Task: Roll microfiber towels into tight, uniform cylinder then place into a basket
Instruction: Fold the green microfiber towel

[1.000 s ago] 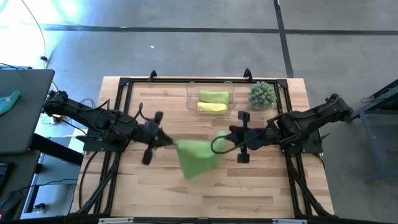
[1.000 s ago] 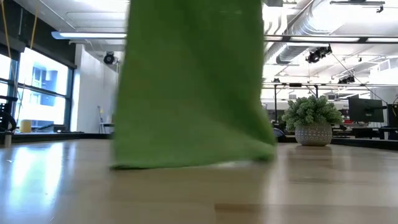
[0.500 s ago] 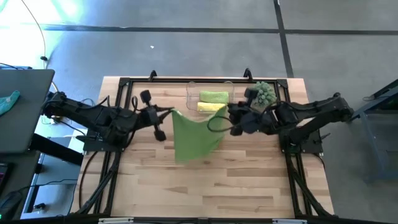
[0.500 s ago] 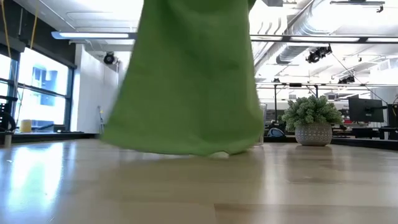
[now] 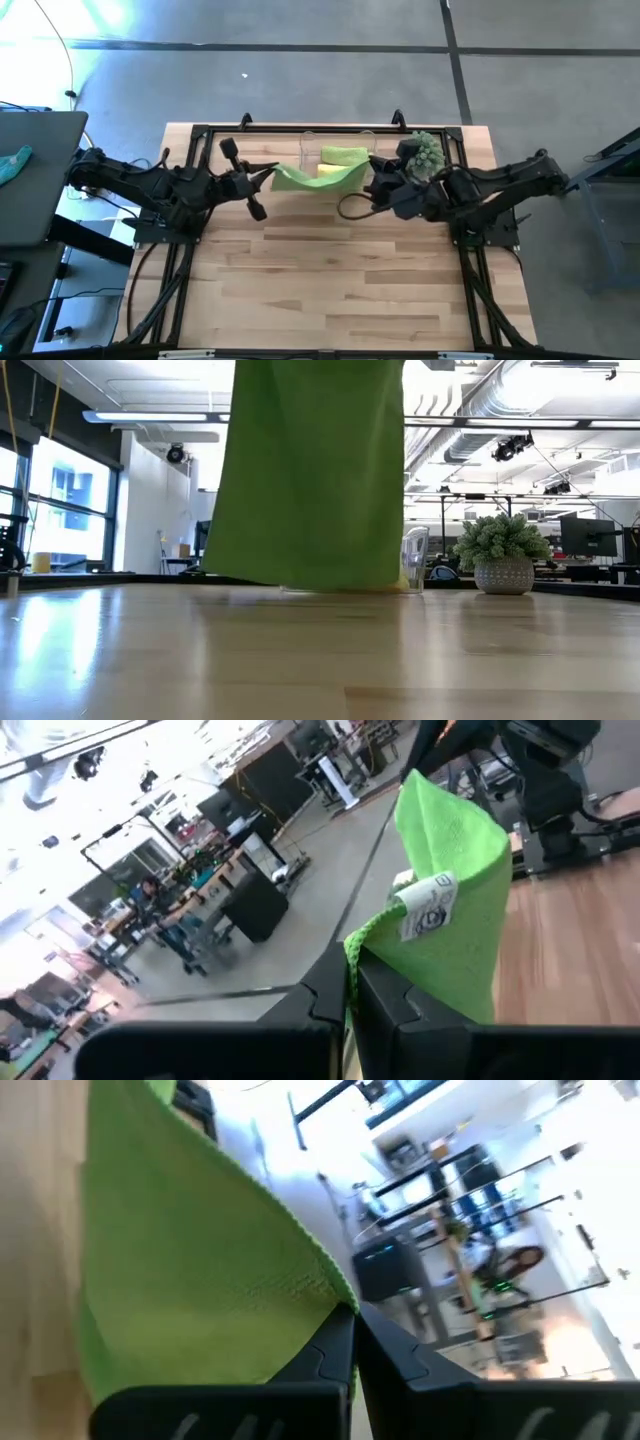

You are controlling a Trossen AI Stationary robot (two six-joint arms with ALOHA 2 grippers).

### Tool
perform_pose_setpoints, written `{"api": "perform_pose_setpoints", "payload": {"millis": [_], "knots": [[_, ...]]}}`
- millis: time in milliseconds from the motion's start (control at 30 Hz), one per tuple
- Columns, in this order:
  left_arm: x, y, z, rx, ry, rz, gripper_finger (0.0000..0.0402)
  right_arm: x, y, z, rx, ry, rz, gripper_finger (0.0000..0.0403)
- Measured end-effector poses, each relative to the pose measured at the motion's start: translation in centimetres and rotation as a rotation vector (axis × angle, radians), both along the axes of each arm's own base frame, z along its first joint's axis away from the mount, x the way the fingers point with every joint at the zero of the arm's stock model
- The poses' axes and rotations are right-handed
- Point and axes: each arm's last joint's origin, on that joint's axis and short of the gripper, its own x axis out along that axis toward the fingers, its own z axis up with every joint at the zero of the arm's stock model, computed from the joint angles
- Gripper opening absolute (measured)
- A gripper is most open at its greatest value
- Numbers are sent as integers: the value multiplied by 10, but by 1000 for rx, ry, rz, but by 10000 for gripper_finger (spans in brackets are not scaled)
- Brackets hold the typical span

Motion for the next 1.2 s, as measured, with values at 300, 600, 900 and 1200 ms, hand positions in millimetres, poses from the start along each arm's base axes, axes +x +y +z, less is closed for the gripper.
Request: {"api": "perform_pose_setpoints", "payload": {"millis": [300,600,900,1200], "knots": [[-2,-11,10,-63,-117,-184,0,-6,21,29,94,-119,136,0],[-7,-4,2,-28,-24,2,0,-9,10,25,173,-113,82,0],[-6,13,-1,4,30,85,0,-1,-21,12,118,-19,-9,0],[-7,13,1,47,60,31,0,0,-18,14,69,17,29,0]]}}
